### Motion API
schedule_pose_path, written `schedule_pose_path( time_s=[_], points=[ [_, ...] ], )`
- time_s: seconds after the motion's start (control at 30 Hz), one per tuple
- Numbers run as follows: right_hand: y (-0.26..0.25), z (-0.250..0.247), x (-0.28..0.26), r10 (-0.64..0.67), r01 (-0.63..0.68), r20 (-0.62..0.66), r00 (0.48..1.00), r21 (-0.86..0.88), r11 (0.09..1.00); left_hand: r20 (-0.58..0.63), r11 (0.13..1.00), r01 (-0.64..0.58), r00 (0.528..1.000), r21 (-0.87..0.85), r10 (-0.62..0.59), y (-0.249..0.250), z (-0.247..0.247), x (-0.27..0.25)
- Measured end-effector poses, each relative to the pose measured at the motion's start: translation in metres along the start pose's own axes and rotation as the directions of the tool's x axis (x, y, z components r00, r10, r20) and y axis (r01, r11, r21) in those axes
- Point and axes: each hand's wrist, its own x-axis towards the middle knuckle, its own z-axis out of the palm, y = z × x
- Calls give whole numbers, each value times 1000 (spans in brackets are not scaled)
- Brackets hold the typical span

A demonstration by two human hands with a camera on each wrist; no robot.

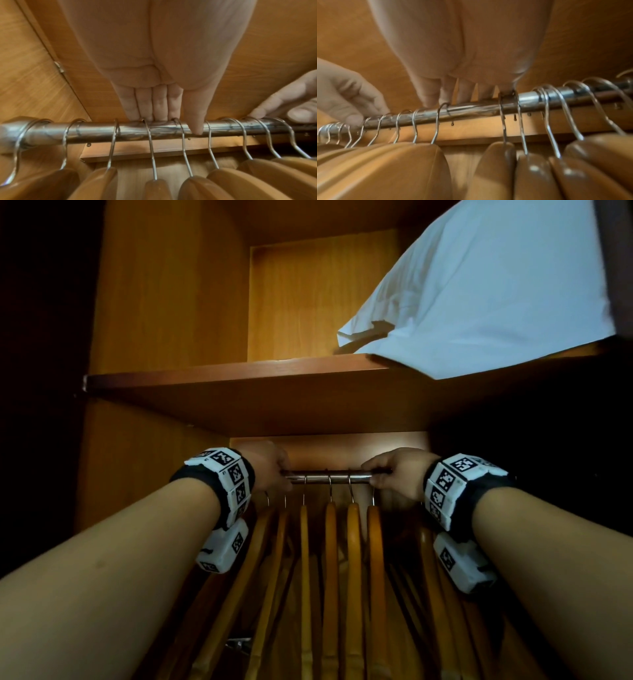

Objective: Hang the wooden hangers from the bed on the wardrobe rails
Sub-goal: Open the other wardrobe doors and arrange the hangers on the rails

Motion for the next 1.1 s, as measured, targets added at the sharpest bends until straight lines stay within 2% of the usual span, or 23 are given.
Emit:
schedule_pose_path(
  time_s=[0.13,0.33,0.47,0.57,0.67,0.93,1.0,1.1],
  points=[
    [4,0,-1,-19,18,-13,1000,-22,1000,-4,1000,14,1000,-8,-14,-1,2,3],
    [-1,2,0,-25,25,-54,998,5,1000,55,998,39,998,-48,-36,-8,1,9],
    [-14,2,2,-77,77,23,997,-4,997,60,997,46,997,-63,-42,-9,2,9],
    [-15,5,5,-48,49,77,996,-11,999,63,999,36,997,-34,-34,-8,2,8],
    [-12,7,8,-10,8,75,997,21,1000,83,999,38,996,-28,-35,-9,1,8],
    [-9,6,12,-23,25,79,997,-19,1000,88,998,35,996,-44,-31,-8,-1,7],
    [-9,0,12,-22,23,35,999,-31,999,90,998,35,995,-49,-30,-8,-1,6],
    [-6,-21,11,64,-68,-135,989,-28,997,73,998,22,997,-66,-17,-9,-1,5]
  ],
)
